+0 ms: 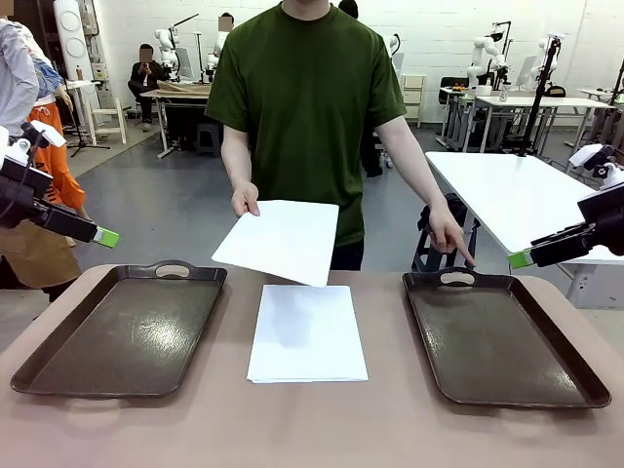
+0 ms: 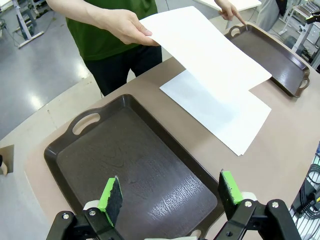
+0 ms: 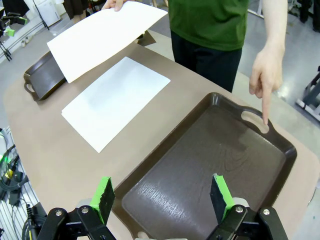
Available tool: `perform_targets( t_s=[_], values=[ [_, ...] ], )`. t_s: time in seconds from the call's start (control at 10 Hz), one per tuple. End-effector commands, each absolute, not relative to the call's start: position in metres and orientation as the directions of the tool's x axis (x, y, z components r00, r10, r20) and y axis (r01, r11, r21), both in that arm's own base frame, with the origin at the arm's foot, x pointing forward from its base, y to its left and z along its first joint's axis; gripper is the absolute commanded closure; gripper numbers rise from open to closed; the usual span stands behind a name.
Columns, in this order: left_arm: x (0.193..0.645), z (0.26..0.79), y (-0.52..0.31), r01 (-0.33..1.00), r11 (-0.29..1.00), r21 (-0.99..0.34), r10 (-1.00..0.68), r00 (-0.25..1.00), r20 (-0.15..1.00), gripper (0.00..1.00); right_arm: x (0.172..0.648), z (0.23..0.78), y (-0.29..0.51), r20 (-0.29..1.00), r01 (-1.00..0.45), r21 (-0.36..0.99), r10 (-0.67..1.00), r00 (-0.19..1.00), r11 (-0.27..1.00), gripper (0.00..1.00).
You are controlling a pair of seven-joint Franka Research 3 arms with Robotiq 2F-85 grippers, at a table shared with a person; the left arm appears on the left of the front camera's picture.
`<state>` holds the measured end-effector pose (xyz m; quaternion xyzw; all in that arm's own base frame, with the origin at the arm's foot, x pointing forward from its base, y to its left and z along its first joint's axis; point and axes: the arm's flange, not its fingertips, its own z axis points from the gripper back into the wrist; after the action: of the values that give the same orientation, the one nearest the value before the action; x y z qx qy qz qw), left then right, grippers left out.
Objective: Sort the A4 documents.
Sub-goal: Receive the A4 Paper.
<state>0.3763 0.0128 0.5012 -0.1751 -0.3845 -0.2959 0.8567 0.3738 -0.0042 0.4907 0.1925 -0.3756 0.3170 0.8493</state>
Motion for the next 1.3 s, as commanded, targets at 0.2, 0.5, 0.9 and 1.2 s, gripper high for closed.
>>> perform_targets(
  t_s=[0.2,0.5,0.9,1.2],
  values=[
    [0.377,0.500,0.015,0.653,0.754,-0.071,-0.377,0.519,0.767,0.00,0.375,0.489,-0.005,0.767,-0.697,0.095,0.394,0.507,0.711,0.00],
    [0.377,0.500,0.015,0.653,0.754,-0.071,-0.377,0.519,0.767,0.00,0.406,0.477,0.029,0.799,-0.683,0.304,0.213,0.563,0.664,0.00],
    [0.377,0.500,0.015,0.653,0.754,-0.071,-0.377,0.519,0.767,0.00,0.447,0.430,0.112,0.696,-0.567,0.575,0.011,0.718,0.590,0.00],
    [0.377,0.500,0.015,0.653,0.754,-0.071,-0.377,0.519,0.767,0.00,0.469,0.394,0.159,0.588,-0.477,0.718,-0.076,0.805,0.508,0.00]
  ],
)
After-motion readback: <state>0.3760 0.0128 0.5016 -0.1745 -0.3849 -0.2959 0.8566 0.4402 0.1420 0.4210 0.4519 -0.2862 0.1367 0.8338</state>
